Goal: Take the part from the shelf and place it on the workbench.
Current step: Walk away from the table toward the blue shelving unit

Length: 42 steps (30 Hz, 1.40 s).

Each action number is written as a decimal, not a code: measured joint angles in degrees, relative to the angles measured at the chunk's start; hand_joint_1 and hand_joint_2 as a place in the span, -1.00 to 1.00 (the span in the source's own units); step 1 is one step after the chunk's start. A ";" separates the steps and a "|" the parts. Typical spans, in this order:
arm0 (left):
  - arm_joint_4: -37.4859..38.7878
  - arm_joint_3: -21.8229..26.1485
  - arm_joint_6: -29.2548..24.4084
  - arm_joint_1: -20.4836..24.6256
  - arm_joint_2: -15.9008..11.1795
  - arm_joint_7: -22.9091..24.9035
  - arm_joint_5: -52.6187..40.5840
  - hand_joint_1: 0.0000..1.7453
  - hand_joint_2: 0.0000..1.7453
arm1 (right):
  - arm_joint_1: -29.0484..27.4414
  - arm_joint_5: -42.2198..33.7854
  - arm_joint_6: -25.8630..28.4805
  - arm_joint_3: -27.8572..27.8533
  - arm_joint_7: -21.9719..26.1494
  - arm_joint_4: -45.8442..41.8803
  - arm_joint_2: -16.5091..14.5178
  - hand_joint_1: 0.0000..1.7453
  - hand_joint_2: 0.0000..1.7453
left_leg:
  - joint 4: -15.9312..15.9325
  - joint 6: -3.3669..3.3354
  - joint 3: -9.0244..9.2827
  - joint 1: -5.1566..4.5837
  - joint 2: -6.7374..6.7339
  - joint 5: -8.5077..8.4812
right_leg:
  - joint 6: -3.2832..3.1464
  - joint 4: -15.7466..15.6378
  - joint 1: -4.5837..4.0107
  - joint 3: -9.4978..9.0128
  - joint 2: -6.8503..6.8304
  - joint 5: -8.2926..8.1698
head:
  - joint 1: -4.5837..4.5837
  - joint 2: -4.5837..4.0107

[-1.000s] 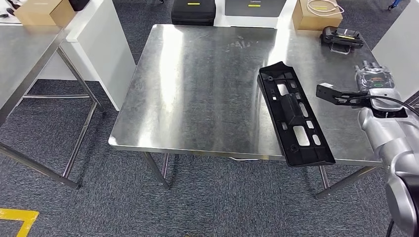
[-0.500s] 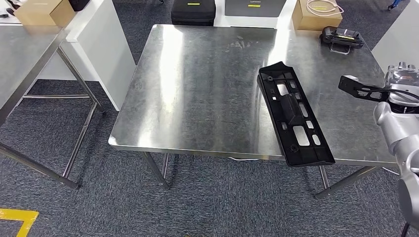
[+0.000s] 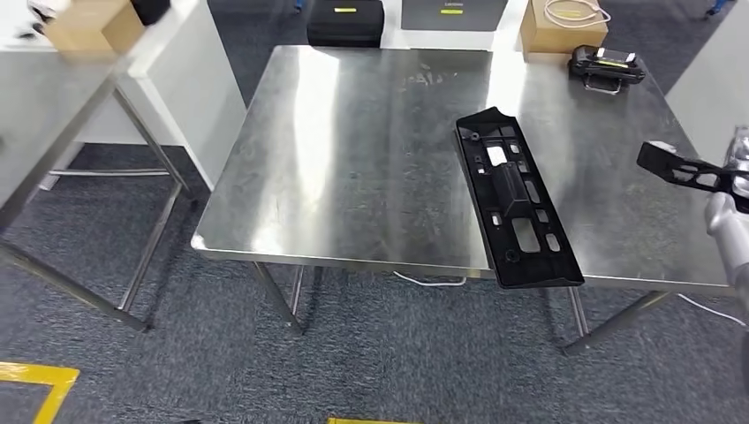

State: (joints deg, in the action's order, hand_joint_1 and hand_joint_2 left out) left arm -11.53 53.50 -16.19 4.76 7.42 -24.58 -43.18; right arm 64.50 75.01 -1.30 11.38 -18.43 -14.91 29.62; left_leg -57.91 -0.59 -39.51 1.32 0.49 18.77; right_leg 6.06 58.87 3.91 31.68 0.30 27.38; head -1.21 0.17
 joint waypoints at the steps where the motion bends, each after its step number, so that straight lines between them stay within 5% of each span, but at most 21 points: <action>1: 0.01 -0.01 -0.08 -0.02 -0.01 0.02 -0.09 -1.00 -1.00 | -0.20 0.04 0.00 -0.03 0.01 0.04 -0.02 -1.00 1.00 | -0.51 0.24 -0.40 0.01 0.04 -0.05 | -0.60 0.36 0.32 0.64 0.09 0.21 | -0.18 0.00; 3: 0.02 -0.02 -0.16 -0.09 -0.01 0.03 -0.12 -1.00 -1.00 | -0.49 0.14 0.01 -0.04 0.02 0.06 -0.16 -1.00 1.00 | -2.33 0.64 -1.63 0.30 -0.23 1.89 | -1.77 1.08 0.31 1.85 0.05 -0.14 | -0.58 0.00; 5: 0.02 -0.02 -0.14 -0.12 0.01 0.01 -0.15 -1.00 -1.00 | -0.44 0.25 0.01 -0.04 0.02 0.07 -0.04 -1.00 1.00 | -8.41 0.81 -3.75 0.38 -0.55 6.99 | -2.91 1.14 -0.26 2.80 0.02 -0.90 | -0.83 0.00; 7: 0.02 -0.02 -0.08 -0.12 0.03 -0.03 -0.18 -1.00 -1.00 | -0.44 0.32 0.01 -0.04 0.02 0.08 0.13 -1.00 1.00 | -16.25 0.45 -5.69 0.21 -0.60 11.51 | -3.66 1.12 -1.15 3.61 0.00 -1.59 | -0.92 0.00; 8: 0.02 -0.02 -0.05 -0.11 0.05 -0.05 -0.18 -1.00 -1.00 | -0.48 0.33 0.01 -0.04 0.02 0.09 0.15 -1.00 1.00 | -18.27 -0.06 -5.67 -0.03 -0.59 12.44 | -3.95 1.12 -1.73 4.01 0.01 -1.91 | -0.92 0.00; 10: 0.02 -0.03 -0.04 -0.08 0.13 -0.05 -0.18 -1.00 -1.00 | -0.46 0.33 0.01 -0.04 0.02 0.09 0.28 -1.00 1.00 | -15.81 -2.24 -2.31 -1.12 -0.47 11.77 | -4.49 1.10 -3.10 4.77 0.08 -2.60 | -0.95 0.00; 13: -0.25 -0.08 -0.07 0.07 -0.41 -0.13 -0.22 -1.00 -1.00 | -0.43 0.35 0.00 -0.07 0.02 0.18 0.45 -1.00 1.00 | -5.74 -7.99 5.28 -3.90 0.07 9.90 | -4.89 0.61 -3.72 5.13 0.06 -3.60 | -0.11 0.00; 14: -0.35 -0.09 -0.11 0.10 -0.59 -0.17 -0.25 -1.00 -1.00 | -0.49 0.37 -0.01 -0.07 0.02 0.25 0.40 -1.00 1.00 | -4.10 -9.05 6.33 -4.63 0.15 9.46 | -4.65 0.27 -3.38 4.93 -0.03 -3.93 | 0.24 0.00; 15: -0.43 -0.11 -0.14 0.14 -0.69 -0.21 -0.26 -1.00 -1.00 | -0.60 0.37 -0.02 -0.07 0.06 0.32 0.33 -1.00 1.00 | -3.37 -9.34 6.62 -5.10 0.06 8.91 | -4.19 -0.23 -3.09 4.69 -0.10 -4.33 | 0.45 0.00; 18: -0.46 -0.16 -0.14 0.37 -0.70 -0.28 -0.20 -1.00 -1.00 | -1.15 0.44 0.03 -0.09 0.20 0.33 0.70 -1.00 1.00 | 2.16 -9.50 8.28 -5.21 -0.49 5.44 | -3.69 -1.29 -3.02 4.93 -0.18 -4.88 | 0.09 0.00; 20: -0.46 -0.19 -0.07 0.45 -0.49 -0.32 -0.20 -1.00 -1.00 | -0.85 0.52 0.04 -0.17 0.20 0.36 1.20 -1.00 1.00 | 4.70 -9.61 8.39 -4.45 -0.70 3.33 | -3.98 1.92 -3.07 6.50 -0.12 -2.16 | 0.16 0.00; 22: -0.41 -0.20 -0.01 0.46 -0.05 -0.32 -0.20 -1.00 -1.00 | -0.66 0.56 -0.04 -0.27 0.20 0.40 1.52 -1.00 1.00 | 5.03 -8.86 7.32 -3.76 -0.81 2.26 | -3.46 8.04 -2.60 8.47 -0.04 1.21 | 0.18 0.00; 24: -0.31 -0.21 0.04 0.46 0.48 -0.32 -0.20 -1.00 -1.00 | -0.84 0.59 -0.13 -0.30 0.20 0.43 1.62 -1.00 1.00 | 4.68 -7.44 5.90 -2.88 -0.87 1.52 | -1.57 10.87 -1.63 8.49 -0.11 1.55 | 0.19 0.00; 26: -0.26 -0.21 0.03 0.46 0.85 -0.31 -0.20 -1.00 -1.00 | -0.86 0.62 -0.19 -0.30 0.21 0.45 1.62 -1.00 1.00 | 3.17 -5.74 3.86 -1.67 -0.98 1.17 | 1.23 5.97 -0.28 4.67 -0.35 -0.47 | 0.21 0.00; 28: -0.37 -0.20 -0.04 0.46 0.68 -0.30 -0.19 -1.00 -1.00 | -0.69 0.76 -0.40 -0.31 0.21 0.51 1.40 -1.00 1.00 | 0.77 -4.07 1.49 -1.17 -1.03 1.38 | 2.37 0.84 -0.13 1.10 -0.20 -0.95 | 0.60 0.00; 33: -0.27 -0.18 -0.17 0.29 0.42 -0.32 -0.08 -1.00 -1.00 | -1.37 1.00 -0.76 -0.30 0.22 0.69 0.56 -1.00 1.00 | -2.94 -1.94 -1.18 -1.24 -0.87 2.50 | -1.36 1.72 0.24 2.35 0.14 0.30 | 0.16 0.00; 37: -0.26 -0.17 -0.25 0.25 0.45 -0.70 -0.03 -1.00 -1.00 | -1.59 1.25 -0.46 -0.32 -0.05 0.74 0.13 -1.00 1.00 | -14.62 -0.94 -5.03 -0.77 -0.90 10.72 | -3.22 1.83 -0.37 3.52 0.08 -0.75 | -0.03 0.00; 39: -0.25 -0.17 -0.28 0.24 0.51 -1.03 -0.03 -1.00 -1.00 | -1.97 1.42 -0.09 -0.32 -0.16 0.74 -0.02 -1.00 1.00 | -18.24 -1.49 -5.29 -0.84 -0.86 12.10 | -3.55 1.84 -1.09 4.00 0.08 -1.18 | -0.07 0.00; 41: -0.25 -0.17 -0.39 0.25 0.54 -1.14 -0.02 -1.00 -1.00 | -2.15 1.60 0.02 -0.32 -0.17 0.73 -0.08 -1.00 1.00 | -13.64 -3.24 -1.47 -1.38 -0.63 10.16 | -3.80 1.79 -1.98 4.35 0.15 -1.62 | -0.07 0.00; 42: -0.30 -0.16 -0.47 0.27 0.36 -1.14 -0.02 -1.00 -1.00 | -2.24 1.70 0.02 -0.32 -0.17 0.73 -0.13 -1.00 1.00 | -9.89 -4.62 1.07 -1.79 -0.45 9.37 | -3.88 1.70 -2.12 4.40 0.14 -1.84 | 0.08 0.00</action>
State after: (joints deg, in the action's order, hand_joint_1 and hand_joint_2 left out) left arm -11.84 53.34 -16.66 5.03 7.78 -25.72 -43.20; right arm 62.26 76.71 -1.27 11.06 -18.60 -14.17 29.49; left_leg -67.81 -5.21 -38.44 -0.46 0.03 28.14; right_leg 2.18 60.57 1.79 36.08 0.45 25.54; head -1.12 0.17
